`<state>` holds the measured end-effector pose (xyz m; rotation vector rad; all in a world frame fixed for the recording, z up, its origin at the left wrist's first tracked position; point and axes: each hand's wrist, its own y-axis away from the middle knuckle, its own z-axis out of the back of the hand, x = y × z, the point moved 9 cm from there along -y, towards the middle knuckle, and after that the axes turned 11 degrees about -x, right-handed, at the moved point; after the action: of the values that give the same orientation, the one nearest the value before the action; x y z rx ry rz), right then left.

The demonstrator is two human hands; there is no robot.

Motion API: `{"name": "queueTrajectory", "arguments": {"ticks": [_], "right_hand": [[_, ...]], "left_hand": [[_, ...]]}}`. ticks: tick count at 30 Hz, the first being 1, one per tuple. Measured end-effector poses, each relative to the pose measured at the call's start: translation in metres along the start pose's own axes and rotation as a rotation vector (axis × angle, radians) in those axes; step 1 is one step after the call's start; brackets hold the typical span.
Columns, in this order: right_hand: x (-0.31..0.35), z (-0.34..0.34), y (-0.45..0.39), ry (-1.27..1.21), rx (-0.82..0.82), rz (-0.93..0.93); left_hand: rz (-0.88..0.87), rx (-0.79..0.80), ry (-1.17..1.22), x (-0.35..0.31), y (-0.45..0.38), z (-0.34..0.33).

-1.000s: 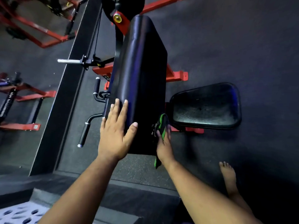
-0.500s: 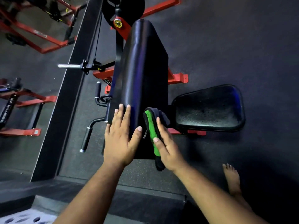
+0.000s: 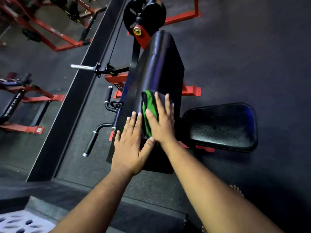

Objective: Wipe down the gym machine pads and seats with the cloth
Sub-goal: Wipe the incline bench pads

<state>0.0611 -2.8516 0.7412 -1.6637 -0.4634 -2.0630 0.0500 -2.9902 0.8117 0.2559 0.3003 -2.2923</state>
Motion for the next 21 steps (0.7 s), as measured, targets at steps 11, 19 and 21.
{"name": "queueTrajectory", "arguments": {"ticks": [11,19,21], "right_hand": [[-0.032,0.008,0.093,-0.121,-0.025,-0.034],[-0.026,-0.001,0.014,-0.056,-0.047,-0.046],[-0.031,0.003,0.061,-0.070,0.050,-0.008]], "left_hand": [[0.016,-0.005,0.019,-0.002,0.000,0.001],[-0.003,0.005,0.011,-0.001,0.001,0.000],[-0.016,0.008,0.015,-0.001,0.000,0.000]]}}
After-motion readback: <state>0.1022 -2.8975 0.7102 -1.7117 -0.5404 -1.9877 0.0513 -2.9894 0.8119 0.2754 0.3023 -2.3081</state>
